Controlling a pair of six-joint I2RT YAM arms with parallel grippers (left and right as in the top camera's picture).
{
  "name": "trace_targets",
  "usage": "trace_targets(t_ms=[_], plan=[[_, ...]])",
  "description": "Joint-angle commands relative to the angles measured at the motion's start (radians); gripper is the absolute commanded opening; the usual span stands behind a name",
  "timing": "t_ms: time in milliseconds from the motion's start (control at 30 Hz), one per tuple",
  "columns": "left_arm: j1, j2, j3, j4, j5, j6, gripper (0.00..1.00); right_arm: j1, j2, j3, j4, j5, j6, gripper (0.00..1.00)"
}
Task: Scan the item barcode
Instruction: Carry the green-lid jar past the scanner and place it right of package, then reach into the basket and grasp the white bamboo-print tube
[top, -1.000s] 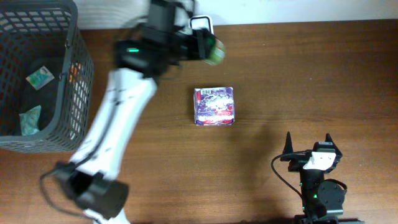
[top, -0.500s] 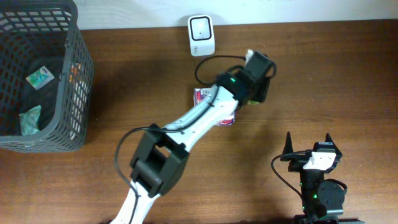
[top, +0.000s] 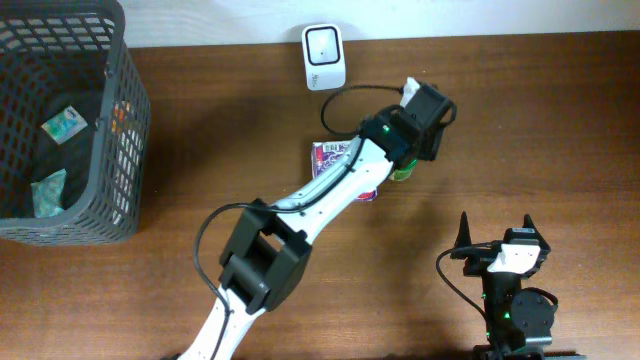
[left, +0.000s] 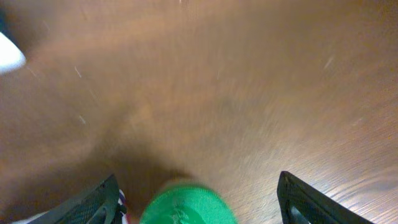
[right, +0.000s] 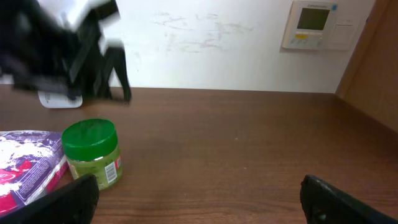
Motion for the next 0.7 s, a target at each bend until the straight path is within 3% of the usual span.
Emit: trace_targets(t_ms=[0,133,200,233,400,500,567,667], plan=[[0.026,-0.161,0.077,0.002,-0.015,0.024,0.88,-0.007,-0.005,-0.008,-0.004,-0.002,0.001,0.98],[0.089,-0.241,0.077,-0.046,-0.016,0.048,0.92,-0.007,-0.005,-0.008,-0.004,-0.002,0.001,0.98],[0.155,-0.284,0.077,-0.090,-0.016,0.097,0.84,-0.007,-0.005,-0.008,-0.004,-0.002,0.001,0.98],[0.220,-0.314,0.077,-0.136,-0.025,0.135,0.73,-0.007,-0.005,-0.008,-0.004,-0.002,0.001,0.98],[0.473,-0.427,0.077,-0.227,-0.041,0.134,0.70,-0.007,-0.005,-0.008,-0.004,-0.002,0.001,0.98],[0.618,-0.520,0.077,-0.230,-0.033,0.134,0.71,-0.007,-0.005,-0.008,-0.004,-0.002,0.001,0.98],[0.750,-0.589,0.077,-0.271,-0.035,0.140,0.77,-0.007,-0.005,-0.008,-0.004,-0.002,0.001,0.98],[0.903,-0.616,0.077,-0.344,-0.035,0.204,0.78,-0.007,-0.005,-0.008,-0.004,-0.002,0.001,0.98]])
